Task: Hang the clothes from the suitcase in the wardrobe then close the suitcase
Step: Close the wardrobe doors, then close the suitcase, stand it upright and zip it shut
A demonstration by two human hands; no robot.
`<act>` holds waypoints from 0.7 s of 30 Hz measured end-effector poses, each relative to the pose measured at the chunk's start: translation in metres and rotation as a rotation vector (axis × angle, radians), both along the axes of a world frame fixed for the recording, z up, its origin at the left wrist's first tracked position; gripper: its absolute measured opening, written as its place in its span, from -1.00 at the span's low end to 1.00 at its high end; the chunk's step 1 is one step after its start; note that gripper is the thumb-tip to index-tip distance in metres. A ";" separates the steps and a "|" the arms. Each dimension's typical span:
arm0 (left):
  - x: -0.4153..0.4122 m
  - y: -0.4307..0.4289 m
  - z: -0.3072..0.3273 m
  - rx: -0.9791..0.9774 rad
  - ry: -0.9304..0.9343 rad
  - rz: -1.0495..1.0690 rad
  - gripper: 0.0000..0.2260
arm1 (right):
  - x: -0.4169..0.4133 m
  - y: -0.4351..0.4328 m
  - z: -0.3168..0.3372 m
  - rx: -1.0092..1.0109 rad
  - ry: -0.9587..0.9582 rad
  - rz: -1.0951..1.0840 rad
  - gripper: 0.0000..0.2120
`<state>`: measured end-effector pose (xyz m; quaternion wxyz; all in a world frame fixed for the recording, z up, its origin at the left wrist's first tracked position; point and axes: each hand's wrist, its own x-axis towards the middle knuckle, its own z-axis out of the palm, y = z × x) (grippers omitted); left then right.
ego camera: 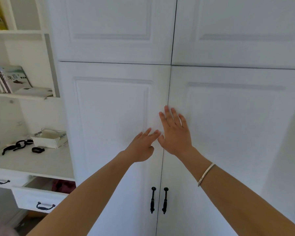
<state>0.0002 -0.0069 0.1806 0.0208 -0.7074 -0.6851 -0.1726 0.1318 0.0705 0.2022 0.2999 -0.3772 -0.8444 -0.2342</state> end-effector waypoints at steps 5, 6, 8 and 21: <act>-0.001 0.007 0.007 -0.067 -0.053 -0.017 -0.40 | -0.005 0.005 0.000 -0.024 -0.010 -0.007 -0.34; -0.001 0.008 0.007 -0.068 -0.048 -0.020 -0.40 | -0.005 0.005 0.000 -0.033 -0.011 -0.009 -0.34; -0.003 0.010 0.008 -0.073 -0.057 -0.022 -0.40 | -0.006 0.003 0.000 -0.045 -0.012 -0.026 -0.33; -0.061 -0.070 -0.020 -0.107 -0.313 0.359 -0.70 | -0.057 -0.045 -0.027 -0.535 0.063 0.472 -0.50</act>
